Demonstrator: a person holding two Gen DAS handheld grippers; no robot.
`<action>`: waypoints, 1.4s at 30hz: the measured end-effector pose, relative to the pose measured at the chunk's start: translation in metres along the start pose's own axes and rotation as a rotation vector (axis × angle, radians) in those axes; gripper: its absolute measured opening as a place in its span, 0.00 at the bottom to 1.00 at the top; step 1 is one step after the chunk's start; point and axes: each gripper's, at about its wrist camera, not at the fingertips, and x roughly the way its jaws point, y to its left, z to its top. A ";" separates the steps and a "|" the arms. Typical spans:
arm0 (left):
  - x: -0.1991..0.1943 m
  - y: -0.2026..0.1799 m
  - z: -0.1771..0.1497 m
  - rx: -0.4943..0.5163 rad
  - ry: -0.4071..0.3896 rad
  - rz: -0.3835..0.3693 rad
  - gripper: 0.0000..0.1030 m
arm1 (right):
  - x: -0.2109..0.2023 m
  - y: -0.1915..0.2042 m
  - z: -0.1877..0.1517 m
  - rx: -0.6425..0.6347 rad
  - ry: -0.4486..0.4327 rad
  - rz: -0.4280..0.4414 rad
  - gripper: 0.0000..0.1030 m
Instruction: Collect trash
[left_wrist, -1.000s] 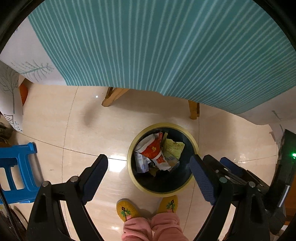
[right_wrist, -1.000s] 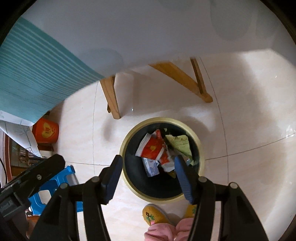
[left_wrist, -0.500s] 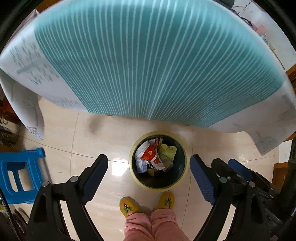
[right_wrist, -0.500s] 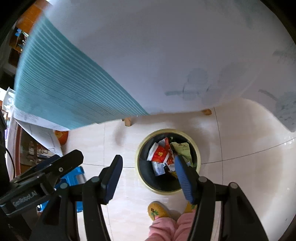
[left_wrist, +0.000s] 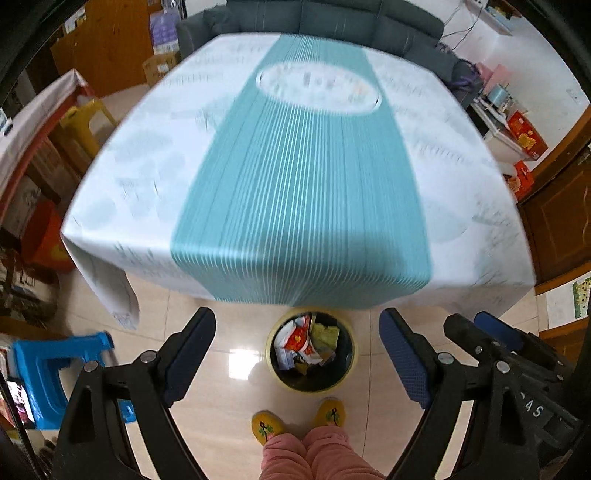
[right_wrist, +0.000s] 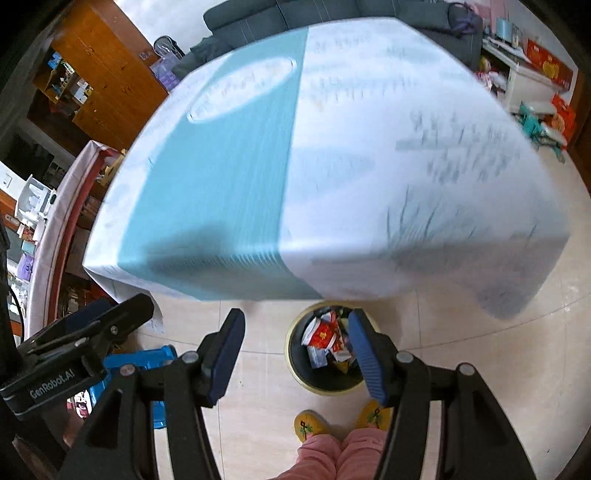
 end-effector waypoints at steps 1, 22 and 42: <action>-0.008 -0.001 0.005 0.007 -0.007 0.002 0.86 | -0.010 0.003 0.006 -0.002 -0.006 -0.002 0.57; -0.111 -0.021 0.049 0.078 -0.141 0.017 0.86 | -0.117 0.054 0.061 -0.040 -0.151 -0.060 0.57; -0.129 -0.025 0.048 0.082 -0.169 0.034 0.86 | -0.139 0.059 0.057 -0.041 -0.201 -0.079 0.57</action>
